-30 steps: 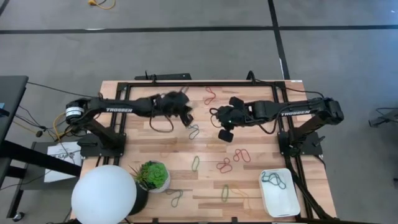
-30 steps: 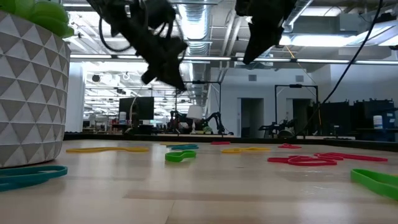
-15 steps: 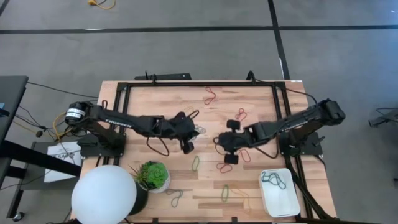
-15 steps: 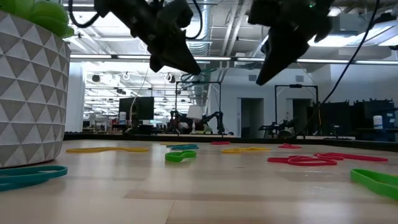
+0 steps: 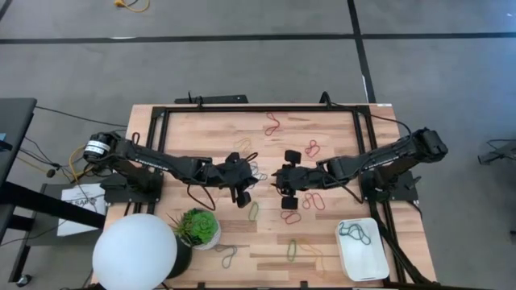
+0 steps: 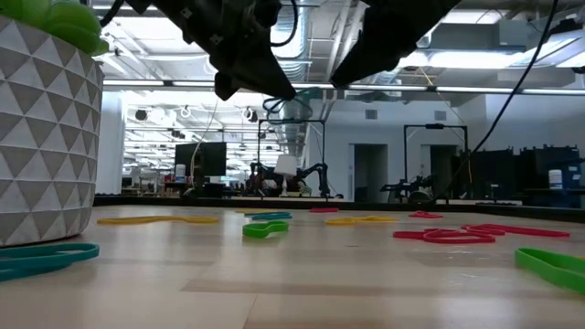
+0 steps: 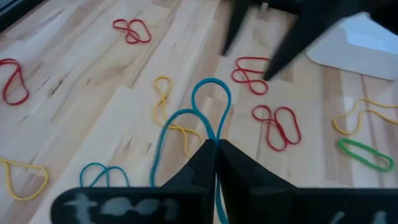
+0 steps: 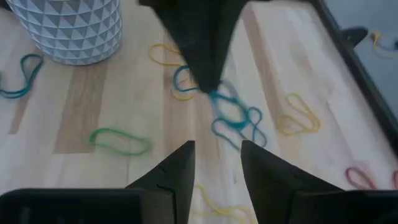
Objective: Pick and place items into bin
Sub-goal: Put the blue rubber band into the white bin
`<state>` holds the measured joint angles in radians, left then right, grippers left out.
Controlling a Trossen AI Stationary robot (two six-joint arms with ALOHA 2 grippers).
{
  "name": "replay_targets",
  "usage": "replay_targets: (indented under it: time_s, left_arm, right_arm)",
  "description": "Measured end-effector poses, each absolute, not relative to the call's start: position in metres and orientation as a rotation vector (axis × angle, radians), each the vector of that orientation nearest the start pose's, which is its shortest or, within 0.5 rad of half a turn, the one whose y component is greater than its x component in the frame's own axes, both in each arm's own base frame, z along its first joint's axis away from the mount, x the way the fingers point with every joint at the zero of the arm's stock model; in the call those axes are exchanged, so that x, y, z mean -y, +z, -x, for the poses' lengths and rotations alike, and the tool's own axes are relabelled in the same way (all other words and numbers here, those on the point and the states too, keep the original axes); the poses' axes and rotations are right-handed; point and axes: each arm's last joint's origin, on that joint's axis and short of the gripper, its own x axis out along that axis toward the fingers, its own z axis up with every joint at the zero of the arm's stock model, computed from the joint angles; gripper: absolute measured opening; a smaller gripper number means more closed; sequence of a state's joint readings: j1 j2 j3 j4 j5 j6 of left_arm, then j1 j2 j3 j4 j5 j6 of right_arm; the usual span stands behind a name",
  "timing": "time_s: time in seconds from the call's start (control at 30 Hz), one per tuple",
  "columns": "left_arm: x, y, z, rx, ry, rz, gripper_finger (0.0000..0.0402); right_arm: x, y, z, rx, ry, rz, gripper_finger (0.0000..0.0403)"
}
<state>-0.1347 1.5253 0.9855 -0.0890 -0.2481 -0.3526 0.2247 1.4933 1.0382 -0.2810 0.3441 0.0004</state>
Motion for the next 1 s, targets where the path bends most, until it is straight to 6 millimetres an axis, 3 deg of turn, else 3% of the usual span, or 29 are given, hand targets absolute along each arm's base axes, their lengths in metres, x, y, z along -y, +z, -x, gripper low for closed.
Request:
replay_targets:
  time_s: [0.67,0.77,1.0]
  left_arm:
    - [0.038,0.237,-0.324,-0.592,0.205,0.195,0.0]
    - [0.038,0.237,-0.325,-0.589,0.203,0.196,0.0]
    - [0.038,0.237,-0.325,-0.588,0.197,0.198,0.0]
  right_arm:
    - [-0.063,0.256,-0.318,-0.614,0.003,0.368,0.0118]
    - [-0.065,0.241,-0.327,-0.645,0.009,0.379,0.0118]
    - [-0.066,0.21,-0.343,-0.714,-0.006,0.596,0.0118]
